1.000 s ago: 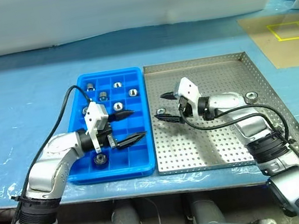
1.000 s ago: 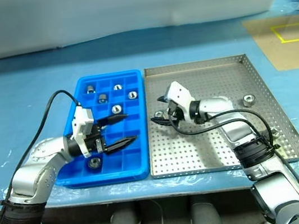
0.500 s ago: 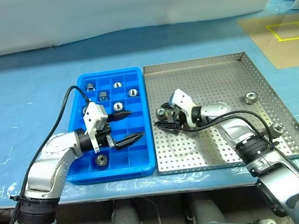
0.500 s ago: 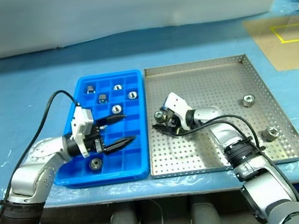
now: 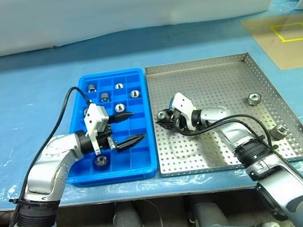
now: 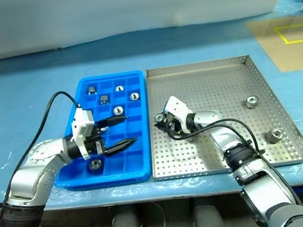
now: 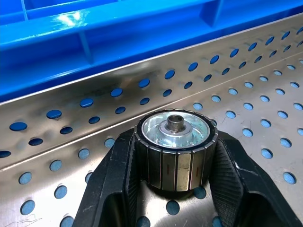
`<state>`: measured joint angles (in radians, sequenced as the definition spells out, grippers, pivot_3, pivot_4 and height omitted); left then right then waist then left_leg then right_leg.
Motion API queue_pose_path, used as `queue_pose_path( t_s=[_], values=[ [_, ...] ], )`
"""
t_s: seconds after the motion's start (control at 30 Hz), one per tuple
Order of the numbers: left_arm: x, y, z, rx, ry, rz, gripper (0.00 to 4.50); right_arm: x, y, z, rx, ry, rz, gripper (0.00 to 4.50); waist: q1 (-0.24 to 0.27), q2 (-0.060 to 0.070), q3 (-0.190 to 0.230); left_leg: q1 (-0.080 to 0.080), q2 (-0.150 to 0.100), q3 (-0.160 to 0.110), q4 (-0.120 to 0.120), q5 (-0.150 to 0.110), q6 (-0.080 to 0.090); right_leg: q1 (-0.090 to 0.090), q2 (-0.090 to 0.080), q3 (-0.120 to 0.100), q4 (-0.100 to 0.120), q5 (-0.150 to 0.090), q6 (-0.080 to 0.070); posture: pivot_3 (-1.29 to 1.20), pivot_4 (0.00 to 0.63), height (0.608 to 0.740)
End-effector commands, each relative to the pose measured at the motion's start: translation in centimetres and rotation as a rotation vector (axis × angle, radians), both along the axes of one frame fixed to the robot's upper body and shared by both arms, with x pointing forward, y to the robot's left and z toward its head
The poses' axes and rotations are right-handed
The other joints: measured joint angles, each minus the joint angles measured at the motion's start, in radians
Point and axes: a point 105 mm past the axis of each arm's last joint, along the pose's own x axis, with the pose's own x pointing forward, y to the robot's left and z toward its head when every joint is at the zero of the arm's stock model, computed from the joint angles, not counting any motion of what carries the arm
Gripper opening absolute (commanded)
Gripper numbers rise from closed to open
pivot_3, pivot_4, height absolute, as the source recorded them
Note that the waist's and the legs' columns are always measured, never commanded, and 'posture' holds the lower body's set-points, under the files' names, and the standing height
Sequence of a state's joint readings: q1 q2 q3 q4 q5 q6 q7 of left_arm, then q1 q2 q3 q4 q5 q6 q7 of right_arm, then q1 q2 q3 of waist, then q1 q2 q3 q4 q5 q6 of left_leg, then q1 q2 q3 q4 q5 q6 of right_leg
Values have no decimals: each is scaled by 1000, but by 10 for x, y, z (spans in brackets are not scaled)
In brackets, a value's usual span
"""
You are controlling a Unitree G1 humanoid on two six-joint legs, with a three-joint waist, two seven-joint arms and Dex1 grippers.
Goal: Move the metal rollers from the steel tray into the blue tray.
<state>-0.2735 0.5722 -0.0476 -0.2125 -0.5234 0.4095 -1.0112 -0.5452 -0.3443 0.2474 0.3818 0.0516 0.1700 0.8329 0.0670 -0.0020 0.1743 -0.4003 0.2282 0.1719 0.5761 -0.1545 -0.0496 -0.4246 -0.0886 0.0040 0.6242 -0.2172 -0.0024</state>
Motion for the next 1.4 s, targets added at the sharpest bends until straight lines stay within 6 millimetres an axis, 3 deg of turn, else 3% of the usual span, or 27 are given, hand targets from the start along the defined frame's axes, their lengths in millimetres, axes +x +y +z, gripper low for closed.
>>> queue_pose_path(
  t_s=[0.03,0.17,0.4,0.63,0.8,0.97,1.4],
  values=[
    [-1,2,12,-2,-59,-1,4500,5,0,18,23,-66,-2,1640,0,0,0,0,0,0,0,0,0,0,0,0,0,0,0,-38,150,740],
    [0,7,18,-10,-73,18,4500,9,-2,26,29,-89,-18,1640,0,0,0,0,0,0,0,0,0,0,0,0,0,0,0,-38,150,740],
    [-8,38,30,24,-86,88,4500,-3,5,69,28,-179,131,1640,-2,0,0,0,1,0,0,0,0,-1,1,0,-1,0,0,-8,150,740],
    [-11,62,33,46,-107,209,4500,-13,52,99,111,-215,296,1640,1,0,0,0,2,0,-1,0,0,-1,1,0,0,0,0,60,150,740],
    [-19,75,36,56,-113,273,4500,-19,84,87,106,-171,397,1640,3,0,0,-1,3,0,-1,0,0,-1,2,-1,-1,-1,-1,136,150,740],
    [-50,88,27,94,-47,306,4500,-24,105,64,80,-98,484,1640,11,-1,0,-4,3,-1,-2,-1,0,-2,1,-2,-1,-2,-3,205,150,740],
    [-81,79,16,79,27,349,4500,-45,119,45,43,-12,642,1640,59,-1,0,-3,12,-1,-6,1,-2,-4,9,-3,0,-3,-8,293,150,740]
  ],
)
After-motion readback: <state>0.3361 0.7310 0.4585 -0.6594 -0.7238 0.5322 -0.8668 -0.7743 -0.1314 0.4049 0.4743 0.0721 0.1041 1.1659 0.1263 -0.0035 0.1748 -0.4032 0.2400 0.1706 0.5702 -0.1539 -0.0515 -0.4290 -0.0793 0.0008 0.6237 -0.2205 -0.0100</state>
